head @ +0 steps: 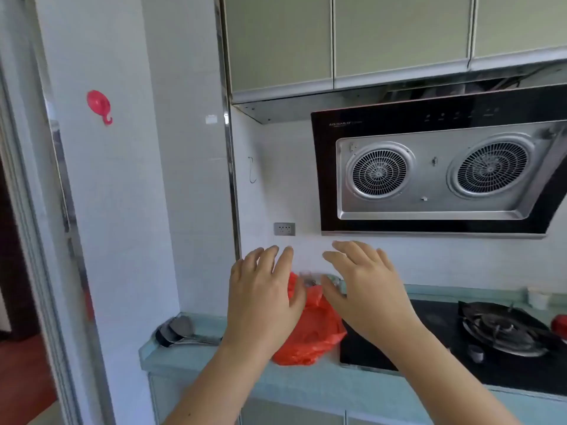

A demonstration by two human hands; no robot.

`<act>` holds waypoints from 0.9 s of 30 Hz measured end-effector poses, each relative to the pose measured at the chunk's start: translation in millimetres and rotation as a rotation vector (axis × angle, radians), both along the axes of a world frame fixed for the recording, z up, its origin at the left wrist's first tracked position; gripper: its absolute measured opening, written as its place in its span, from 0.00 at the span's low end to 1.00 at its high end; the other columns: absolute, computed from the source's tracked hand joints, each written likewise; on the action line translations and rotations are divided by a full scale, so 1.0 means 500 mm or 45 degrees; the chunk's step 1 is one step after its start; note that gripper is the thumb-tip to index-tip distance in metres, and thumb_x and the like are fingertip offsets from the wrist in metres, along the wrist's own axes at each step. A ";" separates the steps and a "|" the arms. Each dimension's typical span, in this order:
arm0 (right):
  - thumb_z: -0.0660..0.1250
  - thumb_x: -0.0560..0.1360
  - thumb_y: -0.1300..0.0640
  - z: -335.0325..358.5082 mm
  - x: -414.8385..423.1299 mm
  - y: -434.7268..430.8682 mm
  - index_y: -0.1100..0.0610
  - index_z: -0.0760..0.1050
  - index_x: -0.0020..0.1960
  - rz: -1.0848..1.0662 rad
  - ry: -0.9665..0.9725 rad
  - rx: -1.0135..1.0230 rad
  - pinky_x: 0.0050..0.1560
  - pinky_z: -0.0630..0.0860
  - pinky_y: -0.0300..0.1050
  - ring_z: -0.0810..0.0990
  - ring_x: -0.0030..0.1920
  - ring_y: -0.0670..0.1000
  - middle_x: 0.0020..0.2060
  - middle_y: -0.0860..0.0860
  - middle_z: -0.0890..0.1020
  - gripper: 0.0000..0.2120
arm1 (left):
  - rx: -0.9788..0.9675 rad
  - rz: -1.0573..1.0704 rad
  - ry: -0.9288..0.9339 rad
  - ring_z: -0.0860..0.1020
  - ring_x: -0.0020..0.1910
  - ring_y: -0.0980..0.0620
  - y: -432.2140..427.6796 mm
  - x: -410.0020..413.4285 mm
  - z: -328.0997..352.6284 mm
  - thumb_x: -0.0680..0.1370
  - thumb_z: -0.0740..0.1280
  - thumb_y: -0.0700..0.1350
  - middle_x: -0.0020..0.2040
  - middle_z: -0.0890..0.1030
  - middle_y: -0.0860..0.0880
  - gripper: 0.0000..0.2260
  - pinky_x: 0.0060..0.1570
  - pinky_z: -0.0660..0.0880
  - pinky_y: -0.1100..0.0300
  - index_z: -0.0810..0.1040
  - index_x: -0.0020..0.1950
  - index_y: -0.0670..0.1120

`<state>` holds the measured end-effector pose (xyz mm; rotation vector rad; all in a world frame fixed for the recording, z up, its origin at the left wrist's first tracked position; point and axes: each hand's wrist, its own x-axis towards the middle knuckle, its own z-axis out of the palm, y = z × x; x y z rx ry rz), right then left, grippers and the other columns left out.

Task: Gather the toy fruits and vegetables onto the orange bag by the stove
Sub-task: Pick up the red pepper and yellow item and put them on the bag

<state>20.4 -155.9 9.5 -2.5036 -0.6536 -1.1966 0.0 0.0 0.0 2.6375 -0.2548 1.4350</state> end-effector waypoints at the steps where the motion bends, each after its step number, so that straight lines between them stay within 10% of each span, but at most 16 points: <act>1: 0.55 0.69 0.48 -0.010 -0.003 -0.007 0.58 0.80 0.47 -0.014 -0.018 -0.016 0.50 0.76 0.61 0.79 0.52 0.59 0.49 0.55 0.82 0.20 | -0.006 -0.027 -0.001 0.79 0.50 0.41 -0.008 0.001 -0.008 0.71 0.58 0.52 0.50 0.82 0.44 0.21 0.48 0.75 0.46 0.79 0.55 0.42; 27: 0.63 0.69 0.53 -0.282 -0.195 -0.379 0.59 0.79 0.50 -0.690 0.272 0.116 0.51 0.75 0.62 0.78 0.54 0.59 0.51 0.56 0.82 0.15 | 0.010 -0.697 0.411 0.78 0.49 0.40 -0.379 -0.027 -0.271 0.71 0.58 0.50 0.50 0.81 0.43 0.20 0.48 0.75 0.43 0.79 0.55 0.40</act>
